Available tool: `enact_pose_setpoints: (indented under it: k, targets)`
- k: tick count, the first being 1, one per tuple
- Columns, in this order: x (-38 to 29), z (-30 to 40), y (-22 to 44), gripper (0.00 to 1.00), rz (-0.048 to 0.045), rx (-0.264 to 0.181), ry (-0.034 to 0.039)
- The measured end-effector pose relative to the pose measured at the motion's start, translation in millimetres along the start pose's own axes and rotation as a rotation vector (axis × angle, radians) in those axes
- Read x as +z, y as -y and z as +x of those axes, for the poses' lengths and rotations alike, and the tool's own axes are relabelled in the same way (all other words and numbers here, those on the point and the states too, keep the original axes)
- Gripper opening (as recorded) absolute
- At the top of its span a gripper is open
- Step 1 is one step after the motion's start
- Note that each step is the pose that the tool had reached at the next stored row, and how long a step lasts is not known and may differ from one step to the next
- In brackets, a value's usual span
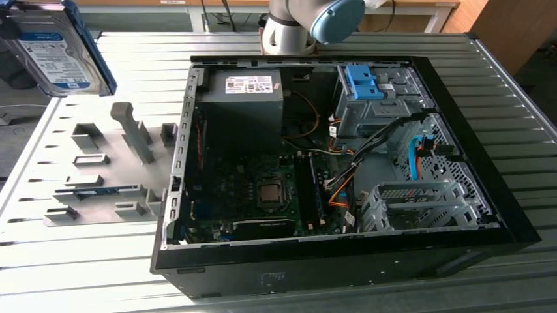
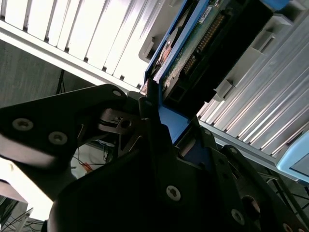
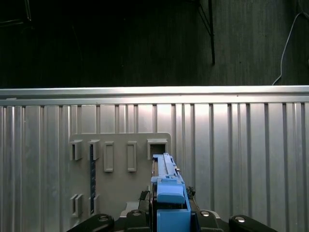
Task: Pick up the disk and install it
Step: 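Pick up the disk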
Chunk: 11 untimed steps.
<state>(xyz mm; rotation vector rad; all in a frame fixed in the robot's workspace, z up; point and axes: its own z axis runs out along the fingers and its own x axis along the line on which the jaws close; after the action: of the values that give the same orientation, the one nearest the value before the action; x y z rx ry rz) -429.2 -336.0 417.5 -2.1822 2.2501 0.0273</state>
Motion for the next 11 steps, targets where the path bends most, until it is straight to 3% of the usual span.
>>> enact_pose_setpoints:
  k: [11]
  targets:
    - [-10.2,-0.2,-0.1,0.37,0.0,0.0,0.0]
